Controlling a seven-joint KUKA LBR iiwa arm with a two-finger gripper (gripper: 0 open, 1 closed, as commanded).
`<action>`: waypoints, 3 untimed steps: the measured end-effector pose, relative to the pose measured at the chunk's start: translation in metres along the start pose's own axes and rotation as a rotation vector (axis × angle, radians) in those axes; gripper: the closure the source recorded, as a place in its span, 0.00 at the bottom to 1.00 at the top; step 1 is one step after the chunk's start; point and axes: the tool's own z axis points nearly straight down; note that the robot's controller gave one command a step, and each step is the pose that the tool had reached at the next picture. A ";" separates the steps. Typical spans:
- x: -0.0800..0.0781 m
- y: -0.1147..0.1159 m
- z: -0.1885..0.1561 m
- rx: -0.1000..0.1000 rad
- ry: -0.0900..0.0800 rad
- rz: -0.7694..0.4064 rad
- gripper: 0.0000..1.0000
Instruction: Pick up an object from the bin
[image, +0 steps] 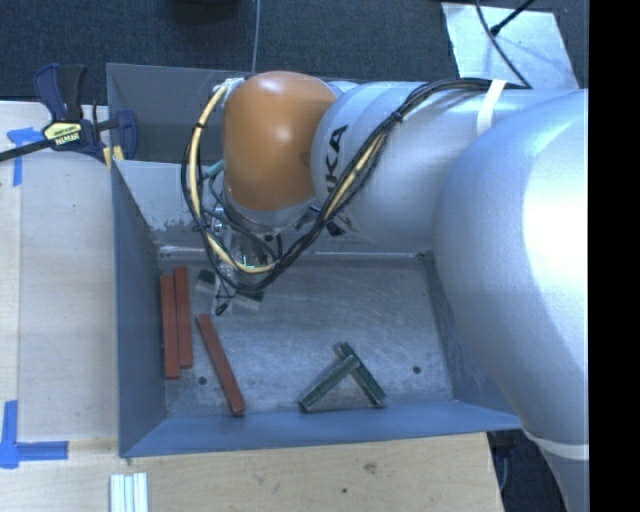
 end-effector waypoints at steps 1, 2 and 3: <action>-0.008 -0.044 0.075 0.000 -0.006 -0.256 0.00; -0.009 -0.044 0.074 -0.001 -0.008 -0.256 1.00; -0.017 -0.034 -0.071 -0.001 -0.012 -0.262 1.00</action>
Offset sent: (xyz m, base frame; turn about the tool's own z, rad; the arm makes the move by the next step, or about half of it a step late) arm 0.0076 -0.0435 -0.0751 -0.2580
